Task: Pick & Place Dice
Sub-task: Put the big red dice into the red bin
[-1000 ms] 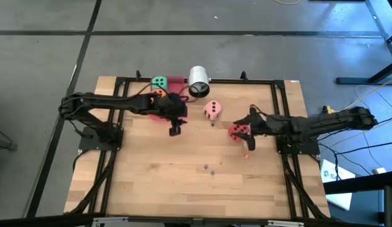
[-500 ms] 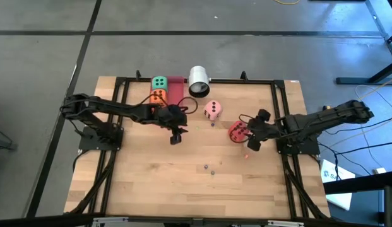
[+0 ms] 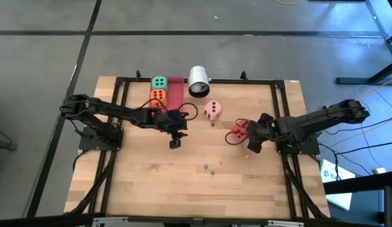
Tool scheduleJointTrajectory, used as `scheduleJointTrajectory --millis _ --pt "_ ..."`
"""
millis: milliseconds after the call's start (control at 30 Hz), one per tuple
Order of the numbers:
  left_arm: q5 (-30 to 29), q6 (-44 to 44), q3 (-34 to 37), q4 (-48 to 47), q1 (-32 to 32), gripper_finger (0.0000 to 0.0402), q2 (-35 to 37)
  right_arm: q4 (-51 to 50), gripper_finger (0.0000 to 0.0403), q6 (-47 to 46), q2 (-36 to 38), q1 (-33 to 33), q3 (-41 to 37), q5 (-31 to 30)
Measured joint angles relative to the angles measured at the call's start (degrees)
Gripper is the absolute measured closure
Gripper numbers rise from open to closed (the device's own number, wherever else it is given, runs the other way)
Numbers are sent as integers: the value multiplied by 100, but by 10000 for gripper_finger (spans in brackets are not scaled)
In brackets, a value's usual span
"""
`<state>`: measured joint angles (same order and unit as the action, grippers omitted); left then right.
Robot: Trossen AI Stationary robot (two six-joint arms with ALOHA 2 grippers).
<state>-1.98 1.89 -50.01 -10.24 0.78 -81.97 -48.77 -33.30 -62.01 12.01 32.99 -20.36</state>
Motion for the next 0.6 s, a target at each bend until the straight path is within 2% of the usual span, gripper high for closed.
scheduleJointTrajectory --millis 267,600 --pt "0 -13 -1 -22 0 274 0 1101 142 616 -283 4 7 -300" --pt "4 55 -1 -69 0 274 0 3808 142 1735 -940 2 2 673"
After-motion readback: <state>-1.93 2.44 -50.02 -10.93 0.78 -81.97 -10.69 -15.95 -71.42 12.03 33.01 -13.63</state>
